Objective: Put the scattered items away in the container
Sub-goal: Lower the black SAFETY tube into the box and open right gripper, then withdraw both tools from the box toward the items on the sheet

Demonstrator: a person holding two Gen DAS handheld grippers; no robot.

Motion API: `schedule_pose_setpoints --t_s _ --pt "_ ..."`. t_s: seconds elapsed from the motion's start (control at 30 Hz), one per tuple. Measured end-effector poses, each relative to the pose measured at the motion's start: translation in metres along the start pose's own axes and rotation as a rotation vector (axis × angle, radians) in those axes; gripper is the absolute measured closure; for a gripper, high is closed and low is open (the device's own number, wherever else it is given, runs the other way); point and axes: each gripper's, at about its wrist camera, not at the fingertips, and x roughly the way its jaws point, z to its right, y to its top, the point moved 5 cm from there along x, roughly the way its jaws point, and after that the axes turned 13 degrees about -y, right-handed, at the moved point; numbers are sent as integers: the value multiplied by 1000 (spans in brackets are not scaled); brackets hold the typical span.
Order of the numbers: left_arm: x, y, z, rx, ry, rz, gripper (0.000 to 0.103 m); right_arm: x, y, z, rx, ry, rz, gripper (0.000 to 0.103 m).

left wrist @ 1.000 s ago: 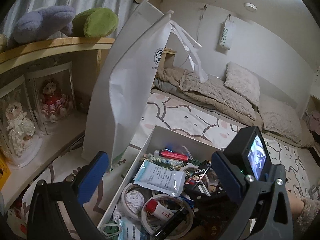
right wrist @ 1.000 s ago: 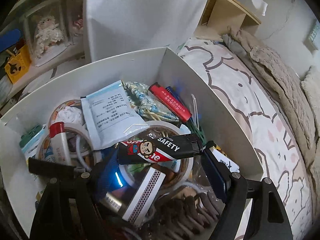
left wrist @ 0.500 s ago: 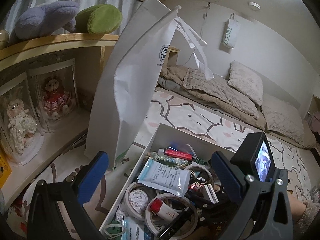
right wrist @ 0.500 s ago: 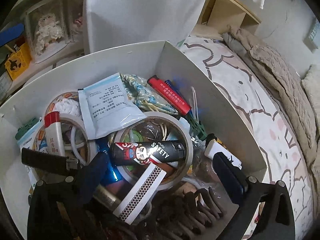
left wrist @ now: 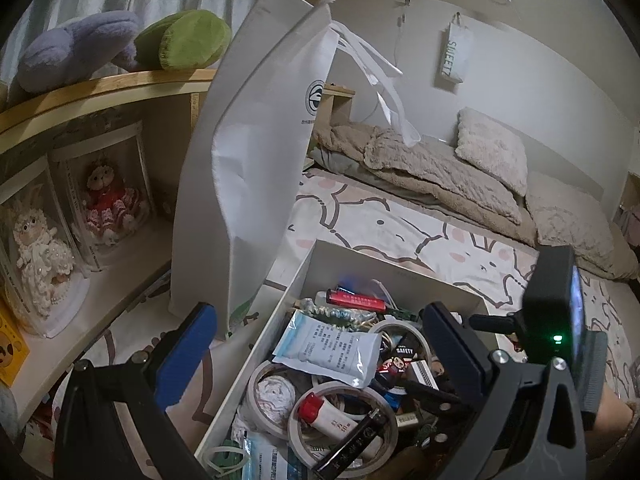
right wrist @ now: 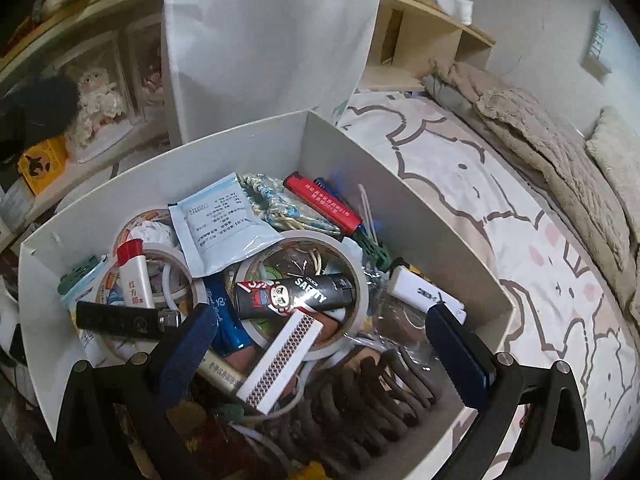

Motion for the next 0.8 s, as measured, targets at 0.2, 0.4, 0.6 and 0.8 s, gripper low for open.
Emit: schedule_pose_setpoints --t_s 0.2,0.4,0.6,0.8 --pt "1 -1 8 19 -18 -3 0 -16 -6 11 50 -2 24 0" --pt "2 -1 13 34 -3 -6 0 -32 -14 29 114 -16 63 0" --pt "13 -7 21 71 19 -49 0 -48 -24 49 175 -46 103 0" --pt "19 -12 35 115 8 -74 0 -64 -33 68 213 -70 147 0"
